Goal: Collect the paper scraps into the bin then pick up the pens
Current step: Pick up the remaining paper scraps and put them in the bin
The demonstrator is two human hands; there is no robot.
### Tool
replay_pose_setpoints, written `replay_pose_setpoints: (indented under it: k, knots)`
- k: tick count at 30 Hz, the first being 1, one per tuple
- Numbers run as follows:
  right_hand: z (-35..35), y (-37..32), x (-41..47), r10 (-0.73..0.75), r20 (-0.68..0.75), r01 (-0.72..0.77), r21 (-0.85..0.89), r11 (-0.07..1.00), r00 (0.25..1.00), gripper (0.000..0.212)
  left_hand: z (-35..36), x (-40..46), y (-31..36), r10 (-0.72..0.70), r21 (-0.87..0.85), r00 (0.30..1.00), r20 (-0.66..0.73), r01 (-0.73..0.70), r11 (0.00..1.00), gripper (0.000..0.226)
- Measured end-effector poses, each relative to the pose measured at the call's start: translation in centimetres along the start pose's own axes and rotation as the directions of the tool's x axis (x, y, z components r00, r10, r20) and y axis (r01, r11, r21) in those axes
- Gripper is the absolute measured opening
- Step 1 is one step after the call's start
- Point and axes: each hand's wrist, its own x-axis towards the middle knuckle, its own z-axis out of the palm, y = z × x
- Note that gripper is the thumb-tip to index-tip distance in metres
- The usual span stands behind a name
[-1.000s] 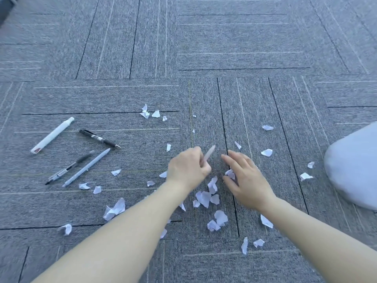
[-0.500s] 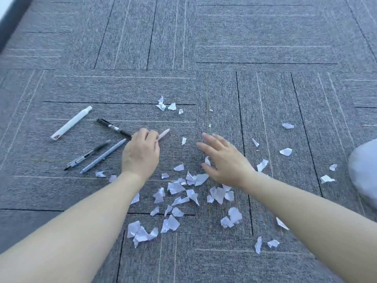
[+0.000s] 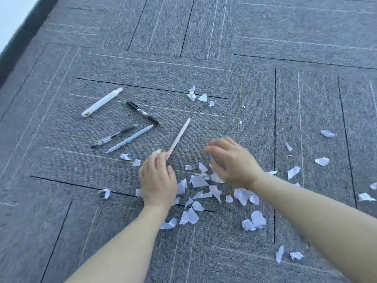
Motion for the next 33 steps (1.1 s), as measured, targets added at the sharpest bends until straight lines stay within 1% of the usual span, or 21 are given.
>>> replay_pose_setpoints:
  k: [1, 2, 4, 5, 6, 9, 11, 13, 14, 16, 18, 21, 24, 25, 26, 27, 28, 29, 30, 31, 33]
  knots:
    - [-0.4, 0.4, 2.1, 0.079, -0.044, -0.08, -0.038, 0.996, 0.996, 0.036, -0.2, 0.1, -0.3, -0.026, 0.026, 1.0, -0.014, 0.027, 0.999, 0.03]
    - [-1.0, 0.9, 4.5, 0.161, -0.049, -0.164, -0.084, 0.983, 0.986, 0.043, -0.5, 0.3, -0.6, -0.035, 0.043, 0.999, -0.024, 0.036, 0.998, 0.029]
    - [-1.9, 1.9, 9.2, 0.287, 0.018, -0.28, -0.178, 0.943, 0.958, 0.058, -1.0, 0.6, -1.3, -0.01, 0.077, 0.999, -0.045, 0.013, 0.997, 0.03]
    - [-2.2, 2.2, 11.3, 0.315, 0.06, -0.295, -0.221, 0.929, 0.947, 0.064, -1.3, 0.9, -1.7, 0.001, 0.101, 0.999, -0.043, 0.004, 0.995, 0.033]
    - [-2.5, 2.4, 13.1, 0.322, 0.1, -0.287, -0.263, 0.921, 0.941, 0.069, -1.5, 1.2, -2.1, 0.004, 0.135, 1.0, -0.021, -0.001, 0.991, 0.039]
    - [-2.9, 2.5, 16.3, 0.297, 0.238, -0.204, -0.349, 0.915, 0.925, 0.082, -1.9, 2.0, -3.9, 0.028, 0.218, 0.989, 0.144, -0.059, 0.974, 0.053]
    - [-2.4, 3.1, 17.4, 0.289, 0.293, -0.172, -0.367, 0.914, 0.911, 0.085, -1.8, 2.3, -4.6, 0.104, 0.145, 0.978, 0.18, -0.131, 0.981, 0.048]
    - [-1.7, 4.3, 17.8, 0.249, 0.283, -0.129, -0.383, 0.915, 0.926, 0.075, -1.8, 2.3, -4.5, 0.154, 0.016, 0.983, 0.104, -0.156, 0.988, 0.035]
    - [-1.5, 4.8, 17.7, 0.186, 0.255, -0.066, -0.416, 0.907, 0.949, 0.065, -1.7, 2.2, -4.4, 0.165, -0.018, 0.985, 0.052, -0.164, 0.986, 0.027]
    - [-1.4, 5.9, 17.2, 0.043, 0.224, 0.087, -0.538, 0.839, 0.974, 0.045, -1.6, 2.2, -4.2, 0.175, -0.033, 0.985, -0.014, -0.175, 0.984, 0.014]
    - [-1.5, 6.8, 16.2, -0.013, 0.194, 0.12, -0.55, 0.827, 0.981, 0.031, -1.4, 2.3, -4.2, 0.177, -0.051, 0.984, -0.018, -0.177, 0.983, 0.005]
    - [-1.9, 6.3, 13.3, -0.046, 0.145, 0.108, -0.459, 0.882, 0.988, 0.022, -1.4, 1.5, -4.5, 0.266, -0.062, 0.963, 0.035, -0.264, 0.963, 0.004]
    - [-2.0, 4.7, 7.8, -0.203, 0.11, 0.226, -0.27, 0.936, 0.973, 0.015, -2.3, -0.6, -4.9, 0.434, -0.086, 0.893, 0.124, -0.426, 0.901, 0.008]
    - [-1.9, 4.2, 6.0, -0.246, 0.079, 0.257, -0.218, 0.941, 0.966, 0.015, -2.7, -1.0, -5.1, 0.444, -0.089, 0.888, 0.124, -0.435, 0.896, 0.008]
    - [-1.8, 4.1, 4.7, -0.242, 0.023, 0.241, -0.204, 0.949, 0.97, 0.017, -3.0, -0.9, -5.3, 0.415, -0.071, 0.904, 0.105, -0.409, 0.91, 0.012]
    - [-1.8, 4.3, 4.4, -0.169, -0.049, 0.157, -0.193, 0.969, 0.984, 0.02, -3.1, -0.4, -5.6, 0.353, -0.022, 0.933, 0.073, -0.352, 0.936, 0.019]
    - [-1.8, 4.7, 4.8, -0.029, -0.116, 0.007, -0.179, 0.984, 0.993, 0.025, -3.1, 0.4, -5.9, 0.272, 0.047, 0.961, 0.051, -0.274, 0.961, 0.028]
    - [-1.9, 5.1, 5.6, 0.135, -0.127, -0.156, -0.168, 0.973, 0.983, 0.033, -3.1, 1.2, -6.1, 0.189, 0.108, 0.981, 0.046, -0.193, 0.975, 0.035]
    - [-2.1, 5.5, 6.6, 0.259, -0.095, -0.272, -0.156, 0.95, 0.961, 0.041, -3.2, 2.1, -6.2, 0.114, 0.136, 0.992, 0.062, -0.121, 0.983, 0.041]
    - [-2.2, 5.9, 7.5, 0.326, -0.042, -0.329, -0.138, 0.934, 0.944, 0.048, -3.1, 2.7, -6.2, 0.052, 0.141, 0.995, 0.088, -0.064, 0.988, 0.045]
    - [-1.9, 6.2, 8.8, 0.332, 0.044, -0.325, -0.114, 0.939, 0.942, 0.055, -2.9, 3.0, -5.8, 0.006, 0.113, 0.993, 0.114, -0.019, 0.993, 0.047]
